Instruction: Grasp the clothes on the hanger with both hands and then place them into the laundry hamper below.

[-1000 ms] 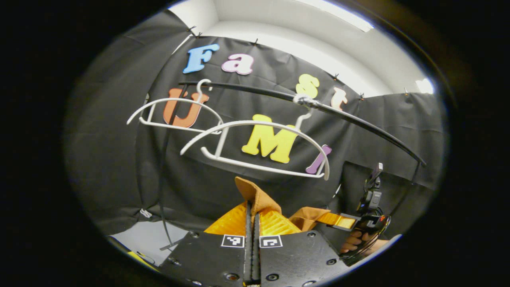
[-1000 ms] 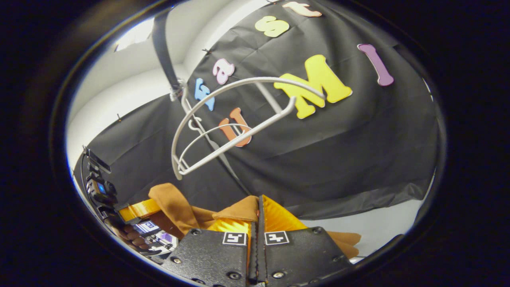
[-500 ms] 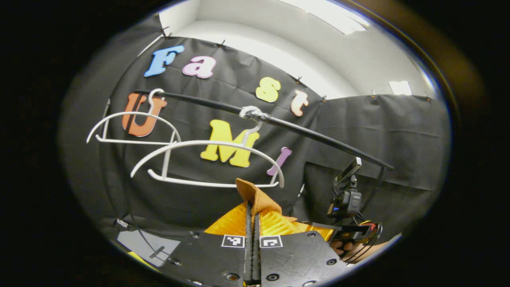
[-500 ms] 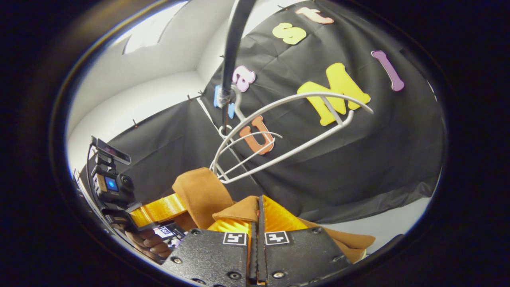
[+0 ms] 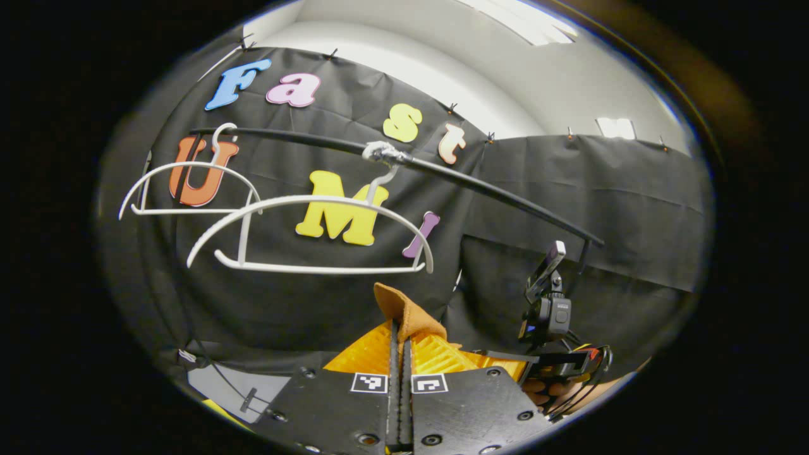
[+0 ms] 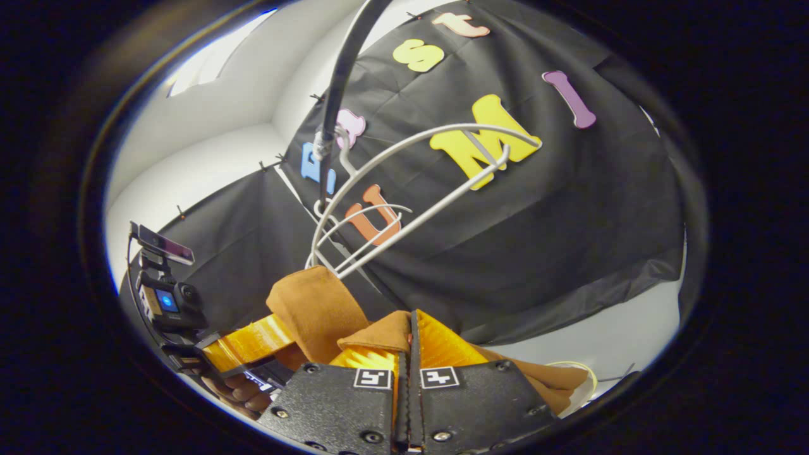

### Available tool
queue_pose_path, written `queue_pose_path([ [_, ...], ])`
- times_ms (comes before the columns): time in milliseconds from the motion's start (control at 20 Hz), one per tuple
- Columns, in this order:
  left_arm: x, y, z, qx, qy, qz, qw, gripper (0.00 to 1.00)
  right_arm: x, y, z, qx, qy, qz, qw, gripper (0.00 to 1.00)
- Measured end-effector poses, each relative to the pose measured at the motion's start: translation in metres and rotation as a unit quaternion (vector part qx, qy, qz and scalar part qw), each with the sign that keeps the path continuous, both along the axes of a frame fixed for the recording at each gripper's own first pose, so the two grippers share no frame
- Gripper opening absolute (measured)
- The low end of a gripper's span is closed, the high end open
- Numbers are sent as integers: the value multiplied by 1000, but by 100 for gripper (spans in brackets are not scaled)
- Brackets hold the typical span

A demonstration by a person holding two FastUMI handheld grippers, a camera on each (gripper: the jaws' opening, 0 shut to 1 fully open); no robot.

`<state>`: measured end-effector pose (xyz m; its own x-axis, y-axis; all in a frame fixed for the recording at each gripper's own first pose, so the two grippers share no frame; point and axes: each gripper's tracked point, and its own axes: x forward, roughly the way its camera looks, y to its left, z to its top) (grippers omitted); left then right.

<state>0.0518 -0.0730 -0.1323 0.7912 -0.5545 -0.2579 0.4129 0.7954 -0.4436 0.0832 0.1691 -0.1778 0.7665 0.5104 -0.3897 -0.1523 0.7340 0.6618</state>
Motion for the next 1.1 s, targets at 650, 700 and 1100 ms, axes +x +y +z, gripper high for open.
queue_pose_path([
  [650,-24,5,-188,100,173,7,980,0,-22,-10,-179,-121,173,2,977,4],
  [700,-27,6,-200,107,188,10,976,0,-22,-15,-189,-133,185,-2,974,4],
  [1100,-50,28,-290,205,310,33,928,1,-26,-53,-246,-270,273,-5,923,4],
])
